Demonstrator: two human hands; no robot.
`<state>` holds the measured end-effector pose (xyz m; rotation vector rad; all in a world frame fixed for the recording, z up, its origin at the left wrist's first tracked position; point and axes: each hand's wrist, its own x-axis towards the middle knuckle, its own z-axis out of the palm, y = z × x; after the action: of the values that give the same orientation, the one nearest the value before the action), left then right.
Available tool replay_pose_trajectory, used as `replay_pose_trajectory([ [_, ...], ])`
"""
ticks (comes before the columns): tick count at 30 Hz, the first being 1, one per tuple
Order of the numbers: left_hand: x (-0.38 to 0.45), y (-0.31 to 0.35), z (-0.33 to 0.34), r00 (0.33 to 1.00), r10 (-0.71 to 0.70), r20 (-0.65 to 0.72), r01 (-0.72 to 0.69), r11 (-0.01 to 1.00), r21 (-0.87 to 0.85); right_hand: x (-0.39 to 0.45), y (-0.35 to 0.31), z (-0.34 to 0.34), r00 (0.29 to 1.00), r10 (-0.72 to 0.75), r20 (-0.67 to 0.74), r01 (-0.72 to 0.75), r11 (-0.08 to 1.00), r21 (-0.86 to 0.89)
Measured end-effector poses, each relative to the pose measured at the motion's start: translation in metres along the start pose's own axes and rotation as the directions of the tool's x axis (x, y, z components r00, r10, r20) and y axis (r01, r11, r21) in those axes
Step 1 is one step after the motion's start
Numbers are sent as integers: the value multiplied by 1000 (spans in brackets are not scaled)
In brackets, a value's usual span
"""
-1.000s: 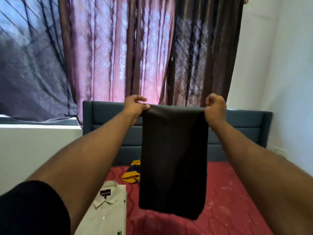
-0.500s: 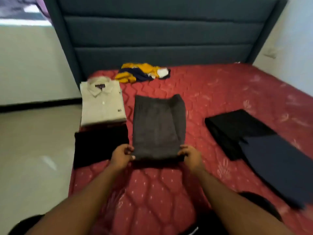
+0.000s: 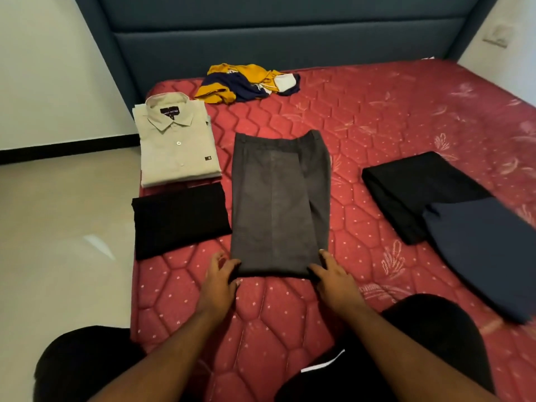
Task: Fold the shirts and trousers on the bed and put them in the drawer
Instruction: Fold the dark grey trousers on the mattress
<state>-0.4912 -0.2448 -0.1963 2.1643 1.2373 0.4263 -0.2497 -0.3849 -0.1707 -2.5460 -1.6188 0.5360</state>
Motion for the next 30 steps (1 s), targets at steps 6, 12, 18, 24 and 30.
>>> replay_pose_trajectory([
  [6, 16, 5, -9, 975, 188, 114, -220, 830, 513, 7, -2, -1, 987, -147, -65, 118, 935, -333],
  [12, 31, 9, -28, 913, 330, 239, -404, 656, 638, 20, -7, -22, 969, -232, -81, 182, 901, -394],
  [18, 13, 30, -64, 885, 329, 329, -461, 715, 526, 11, -9, -73, 946, -227, 232, 290, 912, -291],
  [24, -36, 72, -137, 730, 128, 671, -284, 950, 128, -42, -24, -141, 735, -284, 616, 182, 957, 224],
  [30, -39, 94, -179, 615, 116, 780, -36, 992, -119, -49, -22, -176, 641, -369, 674, 117, 914, 389],
])
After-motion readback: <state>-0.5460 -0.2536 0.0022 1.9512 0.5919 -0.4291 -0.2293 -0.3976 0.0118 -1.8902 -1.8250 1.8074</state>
